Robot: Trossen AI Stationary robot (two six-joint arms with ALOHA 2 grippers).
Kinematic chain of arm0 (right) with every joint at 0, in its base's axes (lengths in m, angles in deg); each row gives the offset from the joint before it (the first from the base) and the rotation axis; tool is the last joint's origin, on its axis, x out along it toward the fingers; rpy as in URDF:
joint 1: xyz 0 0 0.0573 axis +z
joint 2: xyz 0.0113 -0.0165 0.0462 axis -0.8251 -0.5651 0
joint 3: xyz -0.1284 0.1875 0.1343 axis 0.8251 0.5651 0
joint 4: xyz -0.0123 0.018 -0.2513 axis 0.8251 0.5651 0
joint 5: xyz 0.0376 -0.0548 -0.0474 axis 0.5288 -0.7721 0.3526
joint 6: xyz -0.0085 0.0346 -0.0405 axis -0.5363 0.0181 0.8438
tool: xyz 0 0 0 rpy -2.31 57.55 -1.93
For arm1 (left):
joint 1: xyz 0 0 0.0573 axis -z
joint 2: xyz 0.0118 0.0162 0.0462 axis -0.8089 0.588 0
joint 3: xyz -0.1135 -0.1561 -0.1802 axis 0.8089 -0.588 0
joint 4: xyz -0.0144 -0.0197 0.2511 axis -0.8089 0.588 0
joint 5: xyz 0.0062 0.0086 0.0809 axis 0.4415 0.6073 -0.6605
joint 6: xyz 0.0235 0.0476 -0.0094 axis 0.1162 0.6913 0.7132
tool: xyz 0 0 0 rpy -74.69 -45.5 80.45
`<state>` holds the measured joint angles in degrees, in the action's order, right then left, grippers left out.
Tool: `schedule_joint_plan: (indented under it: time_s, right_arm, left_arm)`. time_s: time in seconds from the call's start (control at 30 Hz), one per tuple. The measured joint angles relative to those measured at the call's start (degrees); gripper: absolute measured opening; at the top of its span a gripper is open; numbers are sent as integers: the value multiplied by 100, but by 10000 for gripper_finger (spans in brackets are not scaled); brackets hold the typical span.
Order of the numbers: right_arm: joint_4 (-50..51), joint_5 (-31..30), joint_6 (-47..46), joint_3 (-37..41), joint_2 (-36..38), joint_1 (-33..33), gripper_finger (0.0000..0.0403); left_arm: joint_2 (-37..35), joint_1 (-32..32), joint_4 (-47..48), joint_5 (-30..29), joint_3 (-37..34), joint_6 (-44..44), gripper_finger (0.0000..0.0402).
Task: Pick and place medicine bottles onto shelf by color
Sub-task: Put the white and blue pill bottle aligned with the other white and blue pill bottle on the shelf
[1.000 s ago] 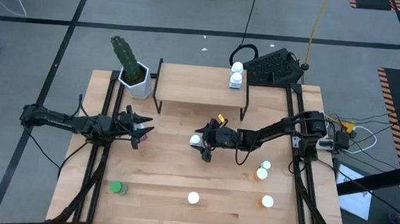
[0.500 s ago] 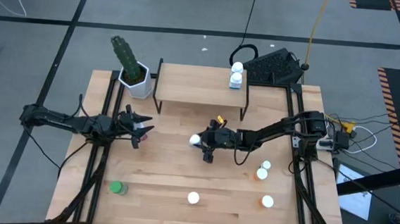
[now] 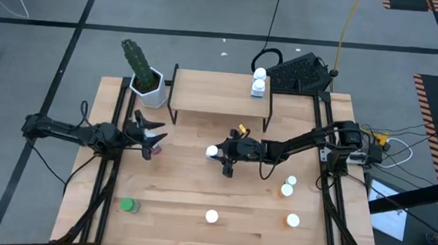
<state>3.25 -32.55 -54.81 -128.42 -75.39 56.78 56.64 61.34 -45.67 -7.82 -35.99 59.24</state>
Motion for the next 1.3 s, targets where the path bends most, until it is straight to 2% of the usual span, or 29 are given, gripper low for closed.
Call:
schedule_joint_plan:
  time_s: [0.13,0.33,0.47,0.53,0.67,0.8,0.87,1.07,1.3]
  right_arm:
    - [-182,240,230,0,0,2,165]
    - [-187,377,1293,0,2,-41,165]
    - [-510,105,926,0,2,-42,165]
    - [-569,200,824,0,2,-56,165]
    - [-559,433,1360,0,2,-71,165]
    - [-574,473,1939,0,2,-210,165]
    - [-599,748,2105,0,2,-313,165]
    - [-617,1558,1186,2,74,-452,166]
    - [-572,1602,850,3,216,-218,166]
  left_arm:
    - [4,-57,111,-32,52,236,189]
    - [31,-96,590,-37,54,830,188]
    - [27,-98,308,-105,56,993,189]
    - [26,-96,231,-53,61,984,188]
    - [28,-96,384,24,61,812,188]
    - [28,-96,322,-308,61,614,188]
    - [28,-96,325,-422,118,490,188]
    - [26,2,767,-349,689,-13,188]
    - [27,518,1079,507,983,-283,188]
